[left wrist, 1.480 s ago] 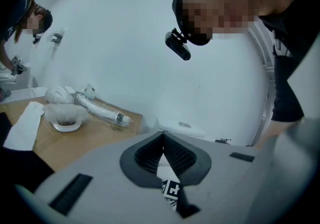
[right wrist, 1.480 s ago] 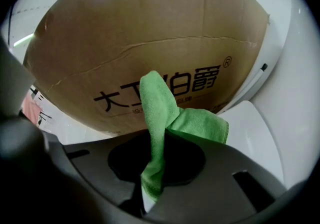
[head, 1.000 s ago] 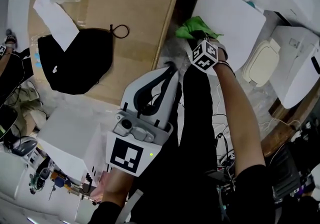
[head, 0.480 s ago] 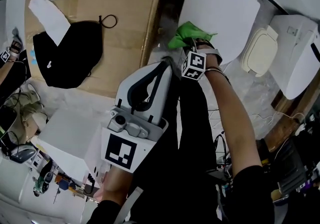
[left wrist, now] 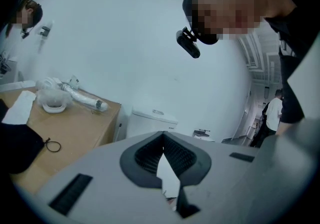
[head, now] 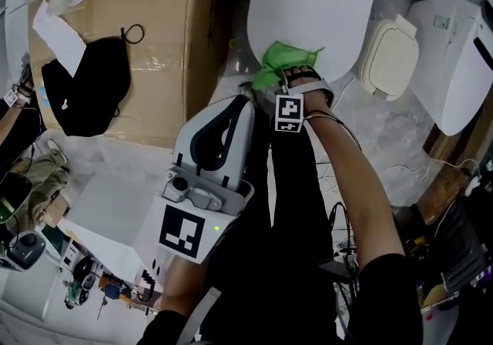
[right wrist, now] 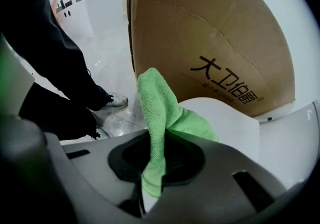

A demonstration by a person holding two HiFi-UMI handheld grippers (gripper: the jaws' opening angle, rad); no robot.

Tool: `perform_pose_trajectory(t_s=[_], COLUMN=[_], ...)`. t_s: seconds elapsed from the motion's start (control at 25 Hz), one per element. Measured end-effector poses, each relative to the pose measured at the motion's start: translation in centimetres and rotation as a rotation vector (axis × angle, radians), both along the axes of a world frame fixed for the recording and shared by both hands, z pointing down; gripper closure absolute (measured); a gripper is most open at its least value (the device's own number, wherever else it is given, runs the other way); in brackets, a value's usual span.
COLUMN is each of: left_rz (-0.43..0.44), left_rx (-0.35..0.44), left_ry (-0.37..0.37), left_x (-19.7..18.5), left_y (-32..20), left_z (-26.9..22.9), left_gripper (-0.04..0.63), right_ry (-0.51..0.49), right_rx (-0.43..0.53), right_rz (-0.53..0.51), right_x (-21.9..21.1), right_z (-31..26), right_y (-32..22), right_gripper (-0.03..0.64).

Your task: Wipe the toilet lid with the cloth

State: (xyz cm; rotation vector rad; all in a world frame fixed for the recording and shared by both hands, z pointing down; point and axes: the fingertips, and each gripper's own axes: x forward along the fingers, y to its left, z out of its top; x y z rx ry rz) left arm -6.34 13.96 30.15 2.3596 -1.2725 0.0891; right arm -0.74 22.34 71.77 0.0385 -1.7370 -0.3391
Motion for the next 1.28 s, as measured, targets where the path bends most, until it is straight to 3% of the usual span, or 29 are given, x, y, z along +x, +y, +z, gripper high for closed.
perform_pose_trajectory(t_s=[0.64, 0.92, 1.12, 1.2, 1.28], left_rz=[0.056, 0.059, 0.056, 0.051, 0.041], left_rx=[0.003, 0.001, 0.013, 0.017, 0.025], left_ry=[-0.019, -0.019, -0.018, -0.017, -0.018], left_x=[7.8, 11.2, 12.4, 12.4, 11.9], left_y=[1.5, 1.4, 1.3, 1.1, 0.6], left_z=[-0.4, -0.9, -2.0, -2.5, -2.9], left_gripper=[0.594, 0.594, 0.594, 0.594, 0.594], right_ry=[0.083, 0.112, 0.263, 0.229, 0.127], right_rx=[0.057, 0.051, -0.048, -0.062, -0.078], right_rz=[-0.066, -0.048, 0.066, 0.186, 0.339], right_x=[11.8, 16.6, 22.4, 23.7, 23.7], right_z=[0.4, 0.4, 0.3, -1.1, -3.1], right_y=[2.3, 2.4, 3.3, 3.1, 2.1], right_gripper=[0.566, 0.566, 0.566, 0.566, 0.566])
